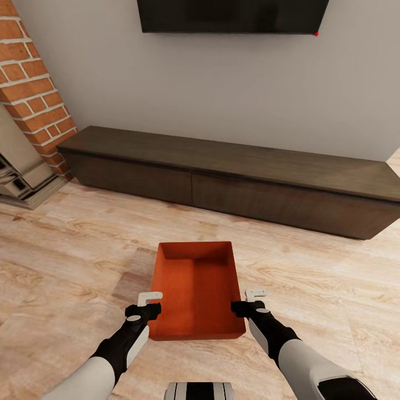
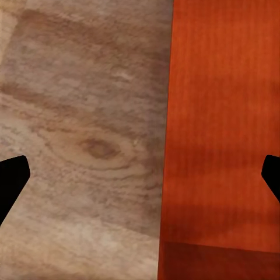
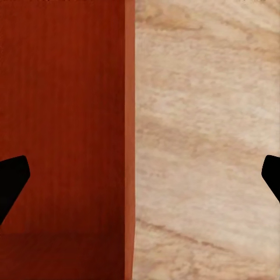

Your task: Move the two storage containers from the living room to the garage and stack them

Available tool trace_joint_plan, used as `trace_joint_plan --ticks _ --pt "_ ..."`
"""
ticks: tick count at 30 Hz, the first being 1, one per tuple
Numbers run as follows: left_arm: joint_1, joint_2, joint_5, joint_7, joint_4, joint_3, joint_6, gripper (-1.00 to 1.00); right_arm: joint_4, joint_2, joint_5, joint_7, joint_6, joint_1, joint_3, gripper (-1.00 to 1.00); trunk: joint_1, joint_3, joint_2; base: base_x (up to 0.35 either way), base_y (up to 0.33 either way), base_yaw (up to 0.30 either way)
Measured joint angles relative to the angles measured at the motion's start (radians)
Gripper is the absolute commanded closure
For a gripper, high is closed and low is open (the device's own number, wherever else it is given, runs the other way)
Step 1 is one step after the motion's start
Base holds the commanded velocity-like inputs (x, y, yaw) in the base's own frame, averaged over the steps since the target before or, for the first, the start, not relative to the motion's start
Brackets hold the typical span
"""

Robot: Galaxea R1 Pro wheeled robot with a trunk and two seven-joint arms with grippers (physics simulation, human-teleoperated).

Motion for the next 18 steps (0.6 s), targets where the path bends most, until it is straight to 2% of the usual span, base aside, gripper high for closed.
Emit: trace_joint_plan --ticks 18 --pt "0.000 0.000 0.000 0.000 0.000 0.000 -0.001 -1.00 0.000 0.001 0.000 0.000 -0.002 0.000 0.000 -1.00 0.000 0.000 0.000 0.000 0.000 0.000"
